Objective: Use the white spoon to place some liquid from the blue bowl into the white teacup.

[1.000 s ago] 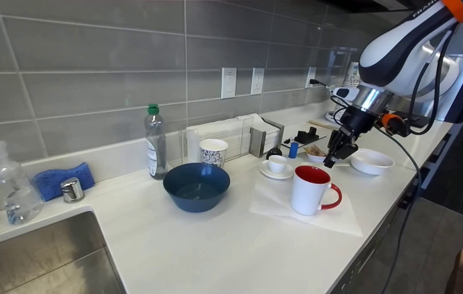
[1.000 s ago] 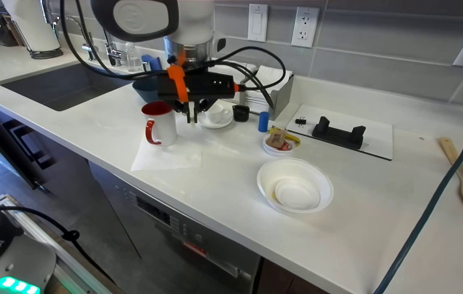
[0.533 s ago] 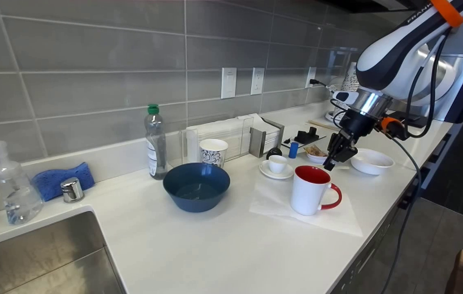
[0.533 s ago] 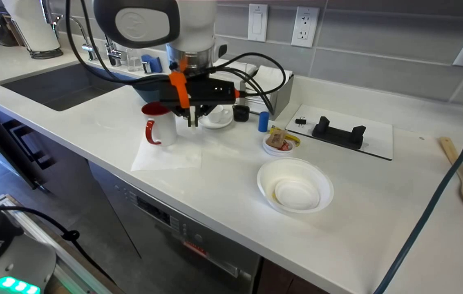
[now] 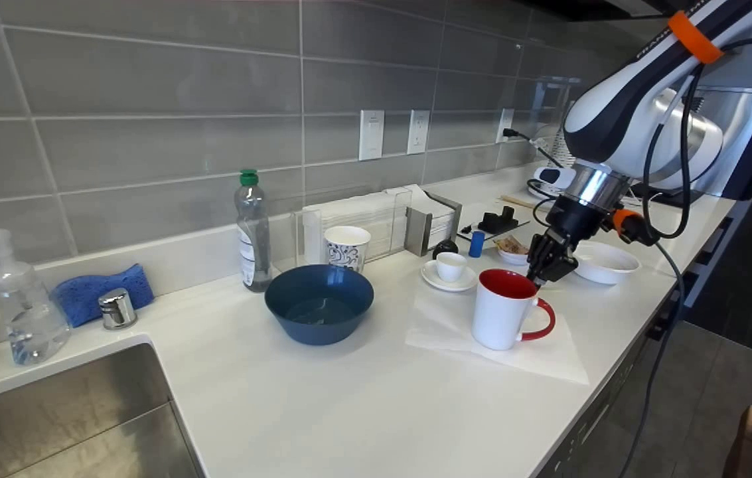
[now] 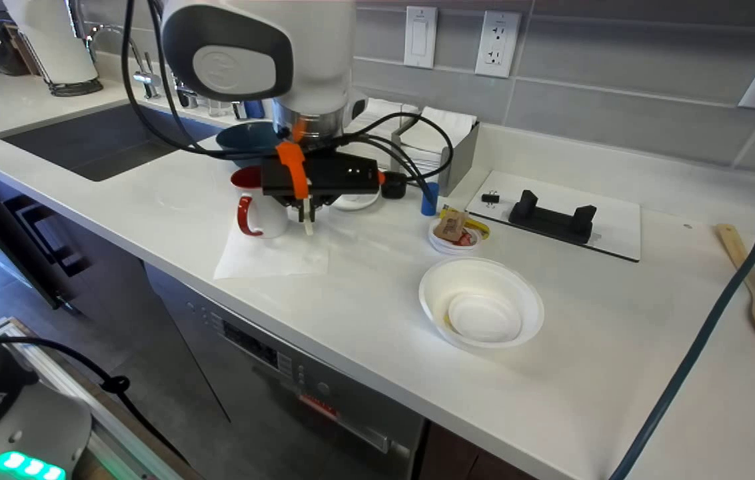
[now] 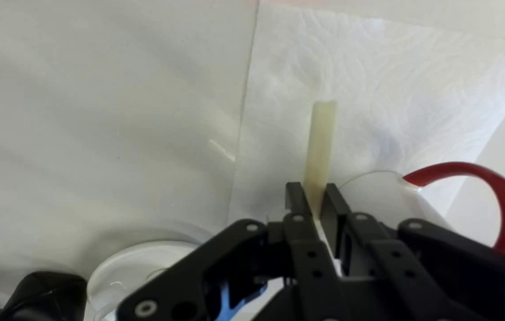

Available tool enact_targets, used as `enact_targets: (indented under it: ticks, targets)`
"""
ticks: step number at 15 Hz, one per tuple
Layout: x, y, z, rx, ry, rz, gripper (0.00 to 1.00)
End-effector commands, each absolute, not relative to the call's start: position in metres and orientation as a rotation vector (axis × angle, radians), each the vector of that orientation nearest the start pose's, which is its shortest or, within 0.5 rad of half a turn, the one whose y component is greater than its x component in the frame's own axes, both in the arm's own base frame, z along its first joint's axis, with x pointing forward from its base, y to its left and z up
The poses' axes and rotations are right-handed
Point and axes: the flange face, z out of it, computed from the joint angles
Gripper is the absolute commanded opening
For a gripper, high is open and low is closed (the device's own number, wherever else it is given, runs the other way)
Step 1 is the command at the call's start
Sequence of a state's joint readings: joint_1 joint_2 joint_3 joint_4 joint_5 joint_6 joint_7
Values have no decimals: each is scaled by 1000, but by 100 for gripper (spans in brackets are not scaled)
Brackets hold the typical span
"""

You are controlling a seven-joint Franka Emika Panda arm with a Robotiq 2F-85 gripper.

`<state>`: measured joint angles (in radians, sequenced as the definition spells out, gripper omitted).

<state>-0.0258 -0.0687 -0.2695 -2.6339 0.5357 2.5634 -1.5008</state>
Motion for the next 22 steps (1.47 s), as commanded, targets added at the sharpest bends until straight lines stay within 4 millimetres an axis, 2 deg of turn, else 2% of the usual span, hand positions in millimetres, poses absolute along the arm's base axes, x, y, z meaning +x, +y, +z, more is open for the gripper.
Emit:
enact_targets:
  ticks: [1, 5, 10, 11, 12, 16, 19, 21, 22]
  targets:
    - [408, -133, 251, -2691, -1075, -369, 3]
    - [409, -139, 238, -2709, -1075, -351, 3]
    - [411, -143, 230, -2714, -1069, -354, 3]
    - [412, -142, 231, -2705, -1072, -355, 38]
    - [413, -142, 233, -2705, -1082, -355, 40]
    - [415, -147, 256, -2718, -1067, -384, 66]
    - [417, -159, 272, -2767, -1061, -376, 87]
    - [416, -165, 288, -2781, -1064, -374, 99]
    - [414, -166, 298, -2770, -1067, -361, 100]
